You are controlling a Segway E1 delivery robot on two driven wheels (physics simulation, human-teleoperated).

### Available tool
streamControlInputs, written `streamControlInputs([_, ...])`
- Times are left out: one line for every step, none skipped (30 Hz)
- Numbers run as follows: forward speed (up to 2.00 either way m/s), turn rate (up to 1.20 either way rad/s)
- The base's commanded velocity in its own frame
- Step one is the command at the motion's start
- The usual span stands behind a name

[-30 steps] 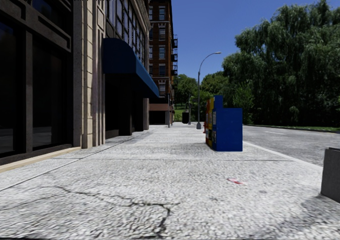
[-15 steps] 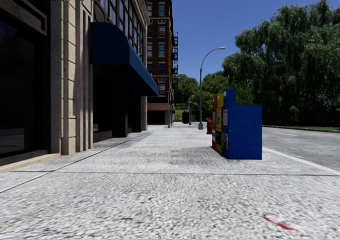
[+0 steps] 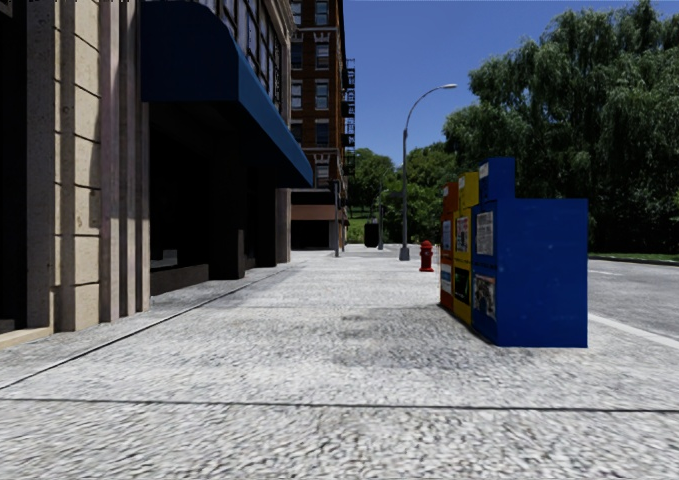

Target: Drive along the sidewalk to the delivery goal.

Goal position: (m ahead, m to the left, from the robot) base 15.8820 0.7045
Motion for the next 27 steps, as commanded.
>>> streamControlInputs([2.0,0.0])
streamControlInputs([2.0,0.0])
streamControlInputs([2.0,0.0])
streamControlInputs([2.0,0.0])
streamControlInputs([2.0,0.0])
streamControlInputs([2.0,0.0])
streamControlInputs([2.0,0.0])
streamControlInputs([2.0,0.0])
streamControlInputs([2.0,0.0])
streamControlInputs([2.0,0.0])
streamControlInputs([2.0,0.0])
streamControlInputs([2.0,0.0])
streamControlInputs([2.0,0.0])
streamControlInputs([2.0,0.0])
streamControlInputs([2.0,0.0])
streamControlInputs([2.0,0.0])
streamControlInputs([2.0,0.0])
streamControlInputs([2.0,0.0])
streamControlInputs([2.0,0.0])
streamControlInputs([2.0,0.0])
streamControlInputs([2.0,0.0])
streamControlInputs([2.0,0.0])
streamControlInputs([2.0,0.0])
streamControlInputs([2.0,0.0])
streamControlInputs([2.0,0.0])
streamControlInputs([2.0,0.0])
streamControlInputs([2.0,0.0])
